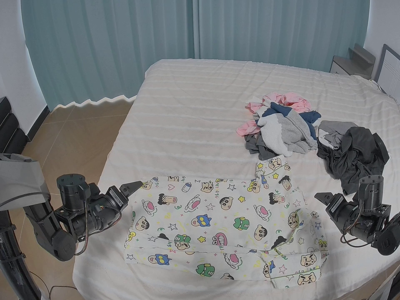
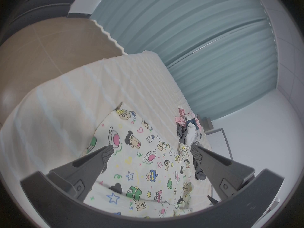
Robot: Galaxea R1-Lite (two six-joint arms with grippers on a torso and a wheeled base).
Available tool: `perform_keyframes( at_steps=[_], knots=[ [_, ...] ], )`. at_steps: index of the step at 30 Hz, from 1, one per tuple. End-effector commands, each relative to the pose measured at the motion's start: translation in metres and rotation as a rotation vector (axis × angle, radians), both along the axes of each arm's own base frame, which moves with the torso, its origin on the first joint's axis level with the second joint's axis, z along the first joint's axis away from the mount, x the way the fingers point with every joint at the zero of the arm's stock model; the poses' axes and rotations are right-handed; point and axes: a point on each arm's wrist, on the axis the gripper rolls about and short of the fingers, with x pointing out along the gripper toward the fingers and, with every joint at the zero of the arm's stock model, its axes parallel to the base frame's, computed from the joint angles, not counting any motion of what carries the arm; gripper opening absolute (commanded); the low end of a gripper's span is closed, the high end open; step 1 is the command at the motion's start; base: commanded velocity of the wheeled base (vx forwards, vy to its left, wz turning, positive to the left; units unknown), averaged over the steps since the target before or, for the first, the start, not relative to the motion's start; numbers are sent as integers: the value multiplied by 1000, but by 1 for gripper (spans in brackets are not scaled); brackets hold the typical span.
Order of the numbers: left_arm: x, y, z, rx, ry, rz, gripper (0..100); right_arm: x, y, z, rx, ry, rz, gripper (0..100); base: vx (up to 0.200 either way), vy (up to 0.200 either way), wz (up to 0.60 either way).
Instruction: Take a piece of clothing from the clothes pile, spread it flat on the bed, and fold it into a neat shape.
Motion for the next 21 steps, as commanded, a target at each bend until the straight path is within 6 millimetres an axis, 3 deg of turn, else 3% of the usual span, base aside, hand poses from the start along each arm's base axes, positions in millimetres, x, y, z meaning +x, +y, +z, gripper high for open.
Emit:
perform_keyframes(
  at_steps=[1, 2, 8, 14, 21],
  knots=[
    [11, 2, 7, 37, -63, -1, 100, -1, 0, 1, -1, -1, 4, 100, 0, 0, 0],
    [24, 3, 2, 97, -68, -9, 100, -1, 0, 1, -3, -3, 5, 100, 0, 0, 0],
    [62, 28, -11, 343, -21, -54, 100, -6, -1, -3, -42, 16, 25, 100, 0, 0, 0],
    [102, 28, -22, 524, 9, -167, 100, -6, 1, -2, -53, 14, 39, 100, 0, 0, 0],
    [138, 15, -44, 571, -10, -226, 100, -6, 1, -3, -54, 20, 41, 100, 0, 0, 0]
  ],
)
